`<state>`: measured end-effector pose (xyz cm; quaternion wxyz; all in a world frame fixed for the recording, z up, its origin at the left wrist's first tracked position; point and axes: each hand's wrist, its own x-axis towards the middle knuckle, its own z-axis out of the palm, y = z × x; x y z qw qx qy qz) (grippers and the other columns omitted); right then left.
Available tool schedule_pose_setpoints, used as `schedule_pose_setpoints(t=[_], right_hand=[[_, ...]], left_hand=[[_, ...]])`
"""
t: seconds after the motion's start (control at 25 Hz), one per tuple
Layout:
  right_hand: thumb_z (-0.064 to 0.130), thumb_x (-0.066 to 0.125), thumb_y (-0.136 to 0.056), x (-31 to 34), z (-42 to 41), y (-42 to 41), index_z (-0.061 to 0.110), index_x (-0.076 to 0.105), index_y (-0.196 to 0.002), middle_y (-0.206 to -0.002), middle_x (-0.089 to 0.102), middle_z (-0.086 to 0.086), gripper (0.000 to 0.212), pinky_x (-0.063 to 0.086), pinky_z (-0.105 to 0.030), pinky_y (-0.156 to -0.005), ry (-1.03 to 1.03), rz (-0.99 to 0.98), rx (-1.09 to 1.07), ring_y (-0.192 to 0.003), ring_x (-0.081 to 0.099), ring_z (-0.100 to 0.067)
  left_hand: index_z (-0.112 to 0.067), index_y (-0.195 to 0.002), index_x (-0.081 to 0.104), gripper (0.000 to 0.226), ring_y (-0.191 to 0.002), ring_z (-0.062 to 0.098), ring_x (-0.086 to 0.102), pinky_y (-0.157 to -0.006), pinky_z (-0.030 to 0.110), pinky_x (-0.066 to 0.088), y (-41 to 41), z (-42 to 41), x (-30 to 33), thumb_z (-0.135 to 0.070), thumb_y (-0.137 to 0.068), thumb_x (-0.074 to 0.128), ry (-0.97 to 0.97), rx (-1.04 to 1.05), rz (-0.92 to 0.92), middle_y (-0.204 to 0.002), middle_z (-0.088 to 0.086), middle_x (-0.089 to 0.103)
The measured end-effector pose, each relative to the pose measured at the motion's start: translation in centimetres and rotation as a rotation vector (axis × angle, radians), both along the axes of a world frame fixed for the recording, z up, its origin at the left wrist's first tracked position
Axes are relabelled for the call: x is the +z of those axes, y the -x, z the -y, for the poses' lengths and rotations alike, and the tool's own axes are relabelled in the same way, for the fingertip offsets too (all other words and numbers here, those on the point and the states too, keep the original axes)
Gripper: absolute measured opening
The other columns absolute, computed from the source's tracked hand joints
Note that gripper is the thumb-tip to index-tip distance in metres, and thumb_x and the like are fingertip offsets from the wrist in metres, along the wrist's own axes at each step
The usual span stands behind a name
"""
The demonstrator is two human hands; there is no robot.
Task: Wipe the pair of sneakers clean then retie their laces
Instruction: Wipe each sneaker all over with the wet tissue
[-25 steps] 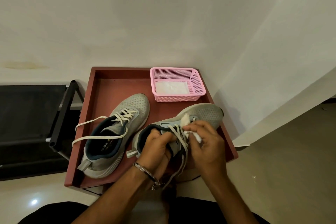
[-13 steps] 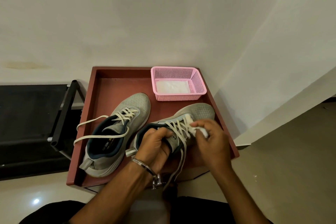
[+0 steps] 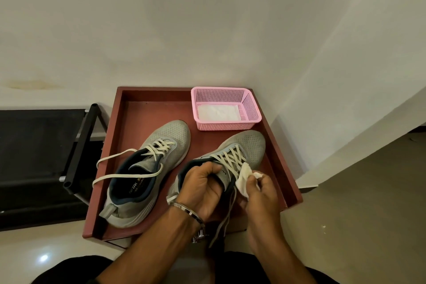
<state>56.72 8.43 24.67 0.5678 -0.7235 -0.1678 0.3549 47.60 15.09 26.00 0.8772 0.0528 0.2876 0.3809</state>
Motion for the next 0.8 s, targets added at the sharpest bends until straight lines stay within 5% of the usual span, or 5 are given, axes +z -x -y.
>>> schedule_pose_setpoints(t=[0.2, 0.44, 0.52, 0.64, 0.8], right_hand=[[0.022, 0.047, -0.102, 0.2, -0.5, 0.4, 0.027, 0.058, -0.105, -0.104, 0.065, 0.004, 0.013, 0.051, -0.032, -0.077, 0.020, 0.107, 0.045, -0.097, 0.062, -0.013], [0.022, 0.046, -0.103, 0.3, -0.8, 0.7, 0.026, 0.060, -0.106, -0.101, 0.065, 0.008, 0.015, 0.044, -0.021, -0.069, 0.030, 0.107, 0.120, -0.092, 0.060, -0.004], [0.022, 0.045, -0.103, 0.4, -0.4, 0.7, 0.026, 0.059, -0.108, -0.101, 0.064, 0.009, 0.015, 0.044, -0.020, -0.068, 0.023, 0.102, 0.129, -0.092, 0.060, -0.004], [0.020, 0.043, -0.104, 0.6, 0.2, 0.8, 0.026, 0.056, -0.108, -0.098, 0.060, 0.012, 0.015, 0.042, -0.015, -0.064, 0.013, 0.103, 0.153, -0.089, 0.057, -0.001], [0.019, 0.042, -0.104, 0.8, 0.2, 1.2, 0.027, 0.056, -0.102, -0.097, 0.061, 0.012, 0.016, 0.042, -0.016, -0.065, 0.013, 0.078, 0.192, -0.088, 0.057, -0.001]], left_hand=[[0.018, -0.119, 0.054, 0.032, -0.118, 0.042, 0.060, -0.108, 0.050, 0.042, -1.2, -0.9, -0.5, 0.007, -0.092, 0.039, -0.019, 0.020, -0.126, -0.122, 0.034, 0.061], [-0.005, -0.120, 0.058, 0.044, -0.086, 0.022, 0.069, -0.085, 0.041, 0.056, 1.9, -1.5, -0.5, -0.023, -0.082, 0.067, -0.625, -0.257, -0.895, -0.091, 0.006, 0.071], [-0.019, -0.122, 0.059, 0.029, -0.093, 0.007, 0.064, -0.086, 0.028, 0.052, 3.5, -1.4, -0.1, -0.014, -0.093, 0.059, -0.984, -0.144, -1.184, -0.099, -0.010, 0.068], [-0.021, -0.118, 0.062, 0.029, -0.107, 0.013, 0.057, -0.094, 0.032, 0.047, 4.9, -1.9, 0.3, -0.012, -0.090, 0.060, -1.308, 0.088, -1.518, -0.114, -0.006, 0.064], [-0.019, -0.138, 0.045, 0.048, -0.121, 0.025, 0.054, -0.101, 0.041, 0.045, 4.5, -1.7, -0.9, -0.013, -0.091, 0.053, -1.320, -0.285, -1.588, -0.135, 0.003, 0.057]])
